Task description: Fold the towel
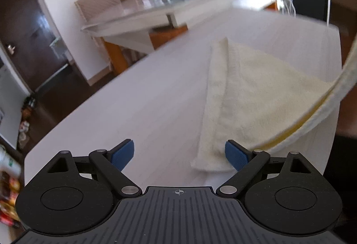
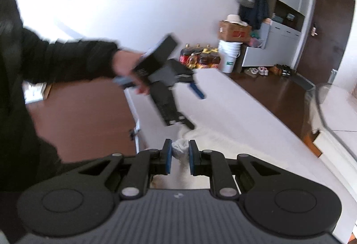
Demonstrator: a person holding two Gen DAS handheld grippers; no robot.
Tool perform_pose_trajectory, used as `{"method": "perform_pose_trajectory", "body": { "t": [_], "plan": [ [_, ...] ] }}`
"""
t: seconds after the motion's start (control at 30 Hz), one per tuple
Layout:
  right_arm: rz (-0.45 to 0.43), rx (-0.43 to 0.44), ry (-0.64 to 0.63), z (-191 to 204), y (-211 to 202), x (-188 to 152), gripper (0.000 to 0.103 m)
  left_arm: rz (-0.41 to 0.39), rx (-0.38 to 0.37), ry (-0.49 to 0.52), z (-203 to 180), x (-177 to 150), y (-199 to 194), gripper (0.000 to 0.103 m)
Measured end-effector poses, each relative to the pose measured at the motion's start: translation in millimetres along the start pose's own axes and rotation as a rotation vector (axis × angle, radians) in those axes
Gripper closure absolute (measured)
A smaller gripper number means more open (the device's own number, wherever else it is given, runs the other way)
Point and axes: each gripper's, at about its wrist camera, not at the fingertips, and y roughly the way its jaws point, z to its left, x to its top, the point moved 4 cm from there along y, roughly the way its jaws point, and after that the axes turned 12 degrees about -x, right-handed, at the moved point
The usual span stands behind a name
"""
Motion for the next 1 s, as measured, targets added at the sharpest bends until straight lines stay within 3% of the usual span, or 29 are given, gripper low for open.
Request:
{"method": "perform_pose_trajectory", "body": {
  "t": [0.23, 0.57, 0.83, 1.0],
  "plan": [
    [0.032, 0.002, 0.123, -95, 39, 14, 0.086, -0.062, 0.098, -0.032, 18, 8, -12, 0.01],
    [0.132, -0.02, 0.335, -185, 122, -19, 0.086, -0.106, 0.051, -0.017, -10, 9, -3, 0.01],
    [0.221, -0.028, 0.447, -206, 171, -59, 0.085, -0.059, 0.042, -0.03, -8, 2, 22, 0.01],
    [0.23, -0.069, 0.488, -213, 178, -73, 0.067, -0.032, 0.049, -0.032, -4, -1, 30, 0.01]
  ]
}}
